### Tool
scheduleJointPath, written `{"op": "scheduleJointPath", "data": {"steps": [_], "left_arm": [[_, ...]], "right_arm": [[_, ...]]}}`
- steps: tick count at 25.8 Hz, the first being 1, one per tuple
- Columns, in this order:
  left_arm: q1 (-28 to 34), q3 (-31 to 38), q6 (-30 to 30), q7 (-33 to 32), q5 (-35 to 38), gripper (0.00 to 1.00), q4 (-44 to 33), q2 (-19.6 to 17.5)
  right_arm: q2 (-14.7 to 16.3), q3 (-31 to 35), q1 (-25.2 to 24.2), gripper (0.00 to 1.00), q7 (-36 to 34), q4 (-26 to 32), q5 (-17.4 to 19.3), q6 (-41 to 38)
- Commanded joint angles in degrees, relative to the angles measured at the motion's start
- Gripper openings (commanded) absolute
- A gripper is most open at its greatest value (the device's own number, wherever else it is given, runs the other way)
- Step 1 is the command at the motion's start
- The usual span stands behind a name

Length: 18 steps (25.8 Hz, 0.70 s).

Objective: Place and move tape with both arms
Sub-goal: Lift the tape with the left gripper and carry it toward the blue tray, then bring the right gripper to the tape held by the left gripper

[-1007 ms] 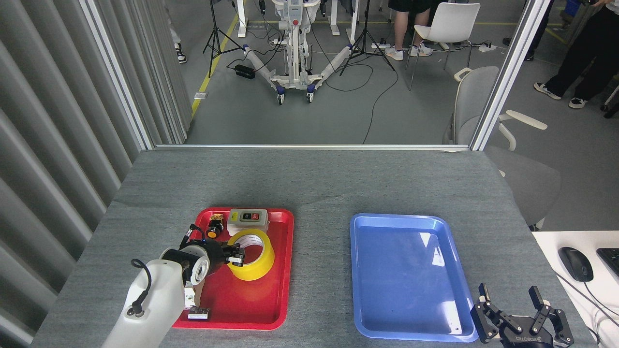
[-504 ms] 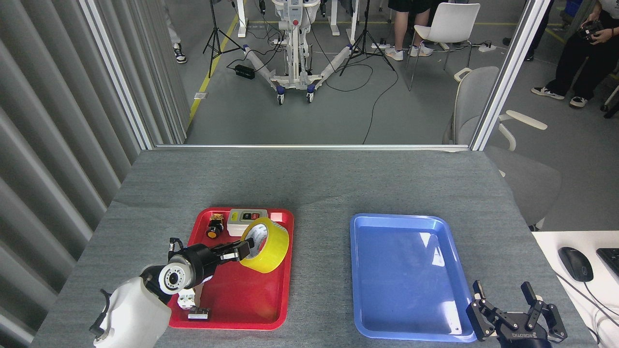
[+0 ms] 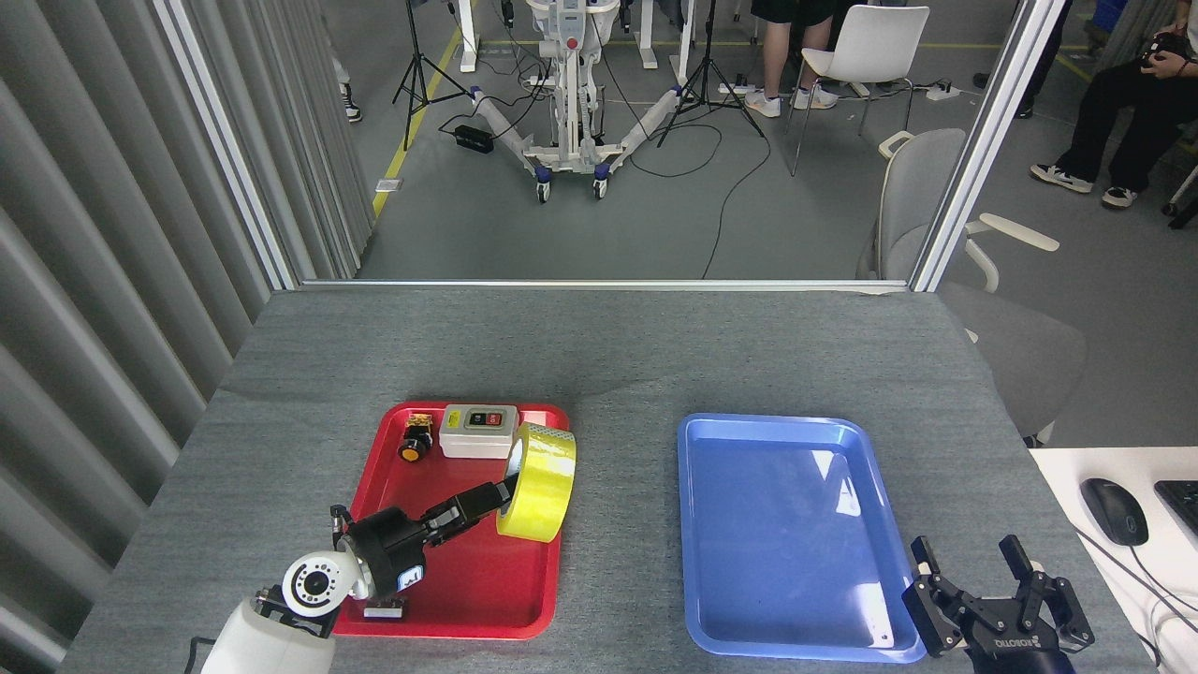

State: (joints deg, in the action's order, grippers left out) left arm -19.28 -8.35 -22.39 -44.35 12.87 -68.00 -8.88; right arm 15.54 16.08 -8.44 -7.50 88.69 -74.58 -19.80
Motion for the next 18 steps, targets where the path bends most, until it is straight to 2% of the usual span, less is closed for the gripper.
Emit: {"op": "scheduleJointPath", "data": {"steps": [1, 7, 12, 13, 15, 18], "left_arm": [[5.48, -0.27, -3.28, -2.06, -4.26, 0.2, -5.21, 0.09], [13.4, -3.96, -7.58, -2.32, -4.35, 0.21, -12.95, 0.09], [14.89, -4.4, -7.76, -2.5, -4.17, 0.21, -14.79, 0.79], [14.89, -4.31, -7.05, -2.5, -3.73, 0.21, -14.79, 1.58], [14.36, -4.31, -2.75, -2.41, -3.29, 0.21, -14.71, 3.25], [12.6, -4.31, 3.58, -2.41, -2.85, 0.21, -14.79, 5.45]], "right_arm": [[0.01, 0.0, 0.01, 1.0, 0.03, -0.01, 0.05, -0.15], [0.72, 0.0, -0.17, 1.0, -2.34, -0.71, 0.05, -0.51], [1.16, -1.05, -0.34, 0.99, -1.99, -0.36, 2.25, -0.77], [1.51, -1.49, -0.43, 0.99, -1.99, -0.36, 4.18, -1.21], [3.53, -5.18, -0.52, 0.99, -1.55, -0.01, 10.51, -2.09], [10.99, -10.98, -0.43, 0.99, 1.61, 0.17, 21.4, -1.91]]}}
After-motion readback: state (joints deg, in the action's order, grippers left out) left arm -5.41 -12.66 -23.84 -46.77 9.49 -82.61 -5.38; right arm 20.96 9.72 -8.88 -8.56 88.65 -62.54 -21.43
